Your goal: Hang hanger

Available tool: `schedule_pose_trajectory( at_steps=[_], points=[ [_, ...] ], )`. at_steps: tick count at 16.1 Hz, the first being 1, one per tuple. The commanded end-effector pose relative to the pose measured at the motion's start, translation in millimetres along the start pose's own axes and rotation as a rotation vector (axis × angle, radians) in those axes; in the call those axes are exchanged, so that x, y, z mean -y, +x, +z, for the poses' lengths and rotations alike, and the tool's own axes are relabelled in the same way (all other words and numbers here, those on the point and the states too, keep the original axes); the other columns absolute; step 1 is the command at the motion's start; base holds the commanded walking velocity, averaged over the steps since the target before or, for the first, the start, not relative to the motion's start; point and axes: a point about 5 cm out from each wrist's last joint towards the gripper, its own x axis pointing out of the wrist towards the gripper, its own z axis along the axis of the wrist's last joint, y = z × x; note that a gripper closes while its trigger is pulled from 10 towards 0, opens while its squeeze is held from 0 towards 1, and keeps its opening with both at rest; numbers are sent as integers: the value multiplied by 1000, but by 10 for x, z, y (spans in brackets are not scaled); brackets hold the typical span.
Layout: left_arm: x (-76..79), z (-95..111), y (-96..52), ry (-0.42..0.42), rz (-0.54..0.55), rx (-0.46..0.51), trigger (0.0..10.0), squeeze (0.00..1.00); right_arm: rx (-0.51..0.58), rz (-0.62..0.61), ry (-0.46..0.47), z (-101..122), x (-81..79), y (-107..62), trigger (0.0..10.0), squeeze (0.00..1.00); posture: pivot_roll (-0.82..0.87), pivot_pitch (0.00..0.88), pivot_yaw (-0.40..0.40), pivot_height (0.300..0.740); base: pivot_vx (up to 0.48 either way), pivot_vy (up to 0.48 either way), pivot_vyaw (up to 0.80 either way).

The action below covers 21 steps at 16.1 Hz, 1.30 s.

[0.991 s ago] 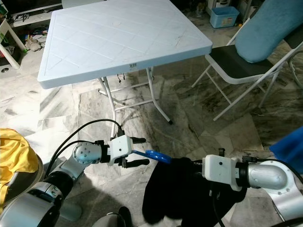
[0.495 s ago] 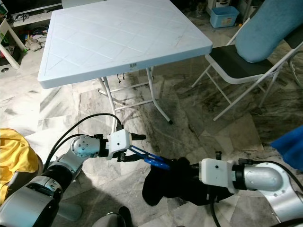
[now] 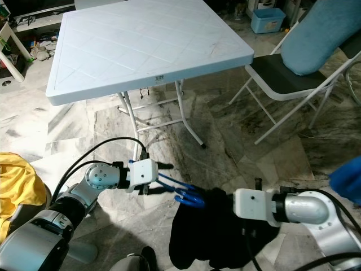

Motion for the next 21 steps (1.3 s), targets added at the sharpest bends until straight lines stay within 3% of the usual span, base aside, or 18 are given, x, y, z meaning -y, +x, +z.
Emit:
schedule_pose_trajectory(
  at_steps=[1,4,7,10,11,12,13,14,15,16,21],
  points=[
    [52,35,110,20,15,-6,10000,1000,48,-51,-54,121,78,60,10000,0,-221,161,73,740,0,0,0],
    [80,-44,104,-17,83,-42,10000,1000,27,-153,-56,98,170,87,10000,0,-219,166,69,740,0,0,0],
    [92,-65,87,32,87,-63,10000,1000,6,-175,-71,81,223,99,10000,0,-217,169,69,740,0,0,0],
    [53,-60,42,57,29,-73,10000,1000,-19,-199,-103,40,286,65,10000,0,-215,173,71,740,0,0,0],
    [41,-71,18,59,6,-82,10000,941,-24,-193,-114,24,286,46,10000,0,-216,173,72,740,0,0,0],
    [7,-71,-9,57,1,-86,10000,243,-23,-186,-115,18,279,30,10000,0,-216,173,74,740,0,0,0],
    [-27,-66,-37,48,-14,-85,10000,0,-9,-158,-109,26,250,18,10000,0,-217,172,77,740,0,0,0],
    [-28,-64,-46,39,-42,-83,10000,0,-1,-130,-107,37,218,13,10000,0,-217,172,77,740,0,0,0],
    [-33,-61,-53,34,-58,-81,8157,0,8,-109,-95,45,190,18,10000,0,-220,170,78,740,0,0,0],
    [-54,-53,-46,36,-55,-89,0,0,25,-74,-76,62,139,28,10000,0,-221,167,78,740,0,0,0],
    [-58,-17,18,26,-65,-87,0,0,57,-42,-58,116,108,13,10000,0,-230,161,74,740,0,0,0]
  ],
)
